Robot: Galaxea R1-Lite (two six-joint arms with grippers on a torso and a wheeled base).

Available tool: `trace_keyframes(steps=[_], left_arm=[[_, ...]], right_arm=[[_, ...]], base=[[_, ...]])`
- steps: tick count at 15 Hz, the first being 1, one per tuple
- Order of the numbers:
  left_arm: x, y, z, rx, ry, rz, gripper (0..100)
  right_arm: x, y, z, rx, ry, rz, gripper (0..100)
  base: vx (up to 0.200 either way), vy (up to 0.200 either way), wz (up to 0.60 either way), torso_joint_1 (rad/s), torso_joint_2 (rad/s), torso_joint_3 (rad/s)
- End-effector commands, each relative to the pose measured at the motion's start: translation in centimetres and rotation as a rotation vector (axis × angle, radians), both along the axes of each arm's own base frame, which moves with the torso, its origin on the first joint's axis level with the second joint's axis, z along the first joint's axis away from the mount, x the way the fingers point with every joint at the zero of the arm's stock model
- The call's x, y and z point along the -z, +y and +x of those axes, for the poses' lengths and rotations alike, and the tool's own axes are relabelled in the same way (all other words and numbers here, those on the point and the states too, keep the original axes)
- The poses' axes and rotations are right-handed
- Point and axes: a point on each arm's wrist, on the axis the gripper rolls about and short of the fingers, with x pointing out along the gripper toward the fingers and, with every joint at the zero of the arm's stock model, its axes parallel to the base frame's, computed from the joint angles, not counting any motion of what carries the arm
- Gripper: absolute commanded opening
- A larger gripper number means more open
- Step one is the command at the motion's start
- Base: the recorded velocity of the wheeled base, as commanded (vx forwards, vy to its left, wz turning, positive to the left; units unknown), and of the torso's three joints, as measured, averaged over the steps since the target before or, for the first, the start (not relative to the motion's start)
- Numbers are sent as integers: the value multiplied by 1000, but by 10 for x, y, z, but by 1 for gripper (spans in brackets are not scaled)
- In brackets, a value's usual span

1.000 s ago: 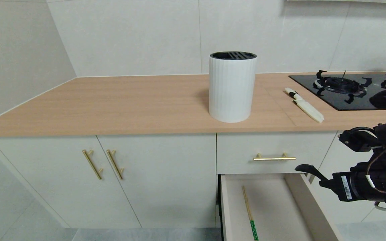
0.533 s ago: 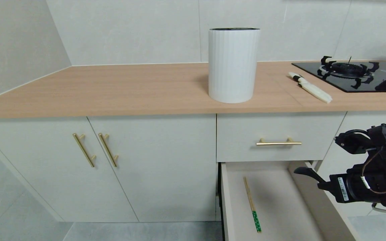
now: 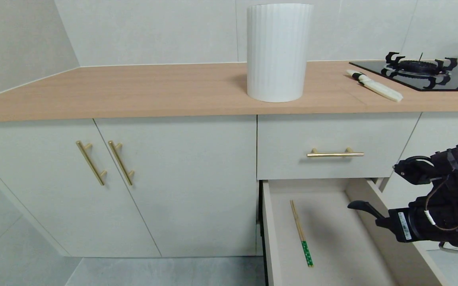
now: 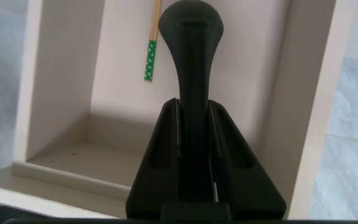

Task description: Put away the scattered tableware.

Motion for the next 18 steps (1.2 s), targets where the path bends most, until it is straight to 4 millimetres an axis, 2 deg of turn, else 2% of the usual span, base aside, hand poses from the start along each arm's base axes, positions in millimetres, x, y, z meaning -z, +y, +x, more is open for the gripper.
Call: trace_keyframes(steps=[1,4,7,9,12,15,17,18], left_arm=[[0,0,0,0,-1,0,100],[0,0,0,0,-1,0,100],[0,0,0,0,0,0,100],[0,0,0,0,0,0,100],[0,0,0,0,-1,0,100],[0,0,0,0,-1,0,100],[0,0,0,0,0,0,100],[0,0,0,0,-1,0,100]], right_arm=[[2,0,1,0,8,-3,0],[8,2,6,0,35,-12,0],[26,8,24,4,44,-13,0],[32,10,30,5,57,-10,0],[75,18,53,19,184,-36,0],[125,26,81,80,199,-3,0],[148,28,89,102,210,6,0],[152,29,92,107,203,12,0]], base=[[0,0,0,0,0,0],[0,0,0,0,0,0],[0,0,0,0,0,0],[0,0,0,0,0,0],[0,0,0,0,0,0],[0,0,0,0,0,0],[0,0,0,0,0,0],[0,0,0,0,0,0]])
